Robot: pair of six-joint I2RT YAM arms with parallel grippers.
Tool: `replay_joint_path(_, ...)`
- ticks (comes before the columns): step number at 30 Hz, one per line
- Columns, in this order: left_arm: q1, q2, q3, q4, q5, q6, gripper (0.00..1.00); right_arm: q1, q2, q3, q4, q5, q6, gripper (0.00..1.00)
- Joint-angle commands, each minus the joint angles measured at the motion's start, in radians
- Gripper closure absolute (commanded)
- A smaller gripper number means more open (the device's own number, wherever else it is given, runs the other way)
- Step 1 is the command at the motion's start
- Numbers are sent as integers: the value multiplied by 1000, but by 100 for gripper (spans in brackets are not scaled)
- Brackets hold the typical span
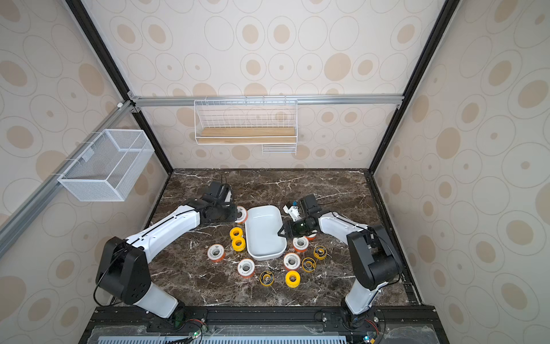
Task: Put the sealing tape into the storage box
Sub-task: Adjust the storage box at the center of the board, then place the sealing tape in the storage box.
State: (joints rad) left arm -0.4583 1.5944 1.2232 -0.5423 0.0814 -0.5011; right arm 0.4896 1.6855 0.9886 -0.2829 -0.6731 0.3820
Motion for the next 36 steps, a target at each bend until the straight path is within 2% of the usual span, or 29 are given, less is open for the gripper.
replay_joint_path(1,-47,57,80,-41,16,-9,75,10,12,-2,20,-30,17,61)
replay_joint_path(8,-120,210,199,-48,30,-10,74,20,6,-16,45,-31,39,61)
replay_joint_path(16,-140,385,324,-76,61,8,74,21,3,-17,39,-10,44,61)
replay_joint_path(36,-141,600,510,-127,63,47,72,21,0,-15,15,28,40,61)
